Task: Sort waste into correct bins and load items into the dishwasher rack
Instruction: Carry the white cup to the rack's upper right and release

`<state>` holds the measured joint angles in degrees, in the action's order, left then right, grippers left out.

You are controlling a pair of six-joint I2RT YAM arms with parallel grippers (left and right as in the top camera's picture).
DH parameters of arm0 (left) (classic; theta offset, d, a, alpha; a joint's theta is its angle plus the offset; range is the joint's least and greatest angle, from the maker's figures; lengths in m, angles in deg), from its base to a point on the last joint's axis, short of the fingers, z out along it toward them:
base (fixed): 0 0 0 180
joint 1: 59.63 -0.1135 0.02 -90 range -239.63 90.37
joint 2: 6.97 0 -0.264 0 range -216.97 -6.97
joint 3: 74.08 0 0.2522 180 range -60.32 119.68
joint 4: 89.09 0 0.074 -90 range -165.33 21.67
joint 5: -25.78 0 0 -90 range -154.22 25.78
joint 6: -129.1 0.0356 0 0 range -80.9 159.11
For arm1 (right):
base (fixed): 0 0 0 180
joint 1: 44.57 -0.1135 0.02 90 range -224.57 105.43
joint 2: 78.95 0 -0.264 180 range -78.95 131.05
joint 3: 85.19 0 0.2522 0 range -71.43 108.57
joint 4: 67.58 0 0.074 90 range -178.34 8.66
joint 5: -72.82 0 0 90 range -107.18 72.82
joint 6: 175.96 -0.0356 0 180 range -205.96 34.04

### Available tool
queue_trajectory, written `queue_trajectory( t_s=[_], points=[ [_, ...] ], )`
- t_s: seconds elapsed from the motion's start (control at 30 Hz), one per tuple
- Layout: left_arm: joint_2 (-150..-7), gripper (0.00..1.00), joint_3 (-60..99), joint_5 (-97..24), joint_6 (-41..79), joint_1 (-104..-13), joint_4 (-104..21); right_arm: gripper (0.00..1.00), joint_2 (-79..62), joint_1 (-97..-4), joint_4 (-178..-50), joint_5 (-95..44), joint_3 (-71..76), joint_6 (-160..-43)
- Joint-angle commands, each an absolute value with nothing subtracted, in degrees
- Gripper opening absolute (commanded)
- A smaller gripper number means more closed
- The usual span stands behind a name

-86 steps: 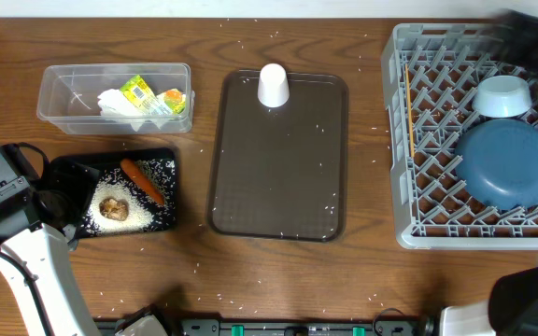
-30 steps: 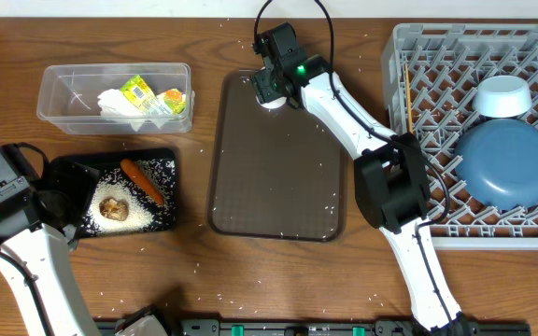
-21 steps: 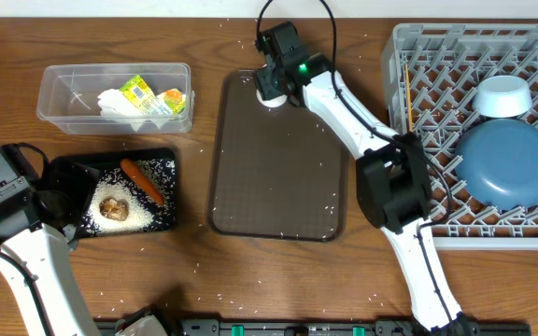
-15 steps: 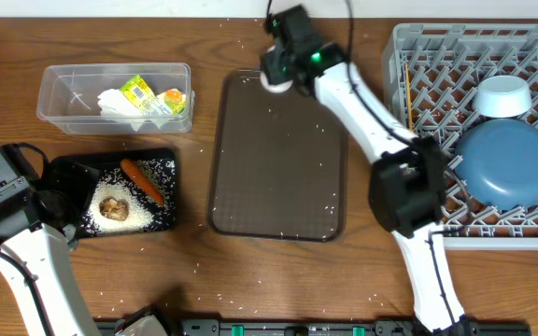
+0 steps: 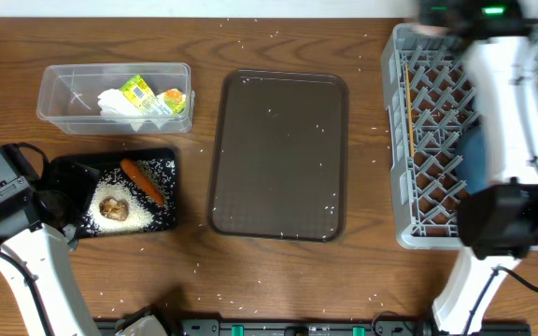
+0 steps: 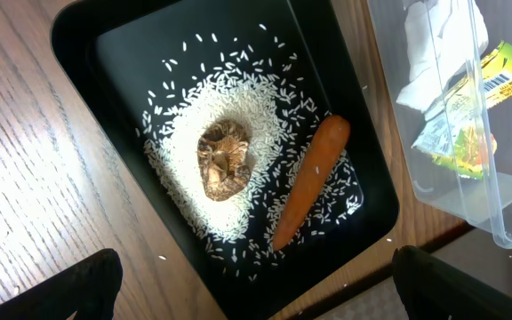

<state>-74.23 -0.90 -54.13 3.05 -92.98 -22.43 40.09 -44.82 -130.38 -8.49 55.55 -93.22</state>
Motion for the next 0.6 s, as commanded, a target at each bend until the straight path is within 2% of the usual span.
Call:
queue_trajectory(
  t_s=[0.0,0.3,0.57],
  points=[
    [-73.95,0.98,-1.23,-54.83,2.81,-93.26,-22.23,0.55,38.73,-35.49,-133.87,-6.70,56.38,-94.03],
    [-73.95,0.98,-1.23,-54.83,2.81,-93.26,-22.23,0.56,40.20,-16.60,-139.23,-11.83,56.22,-94.05],
    [-73.95,0.98,-1.23,-54.83,2.81,-93.26,-22.23,0.61,43.56,-9.65,-141.20,-17.98,56.12,-93.55]
  ],
)
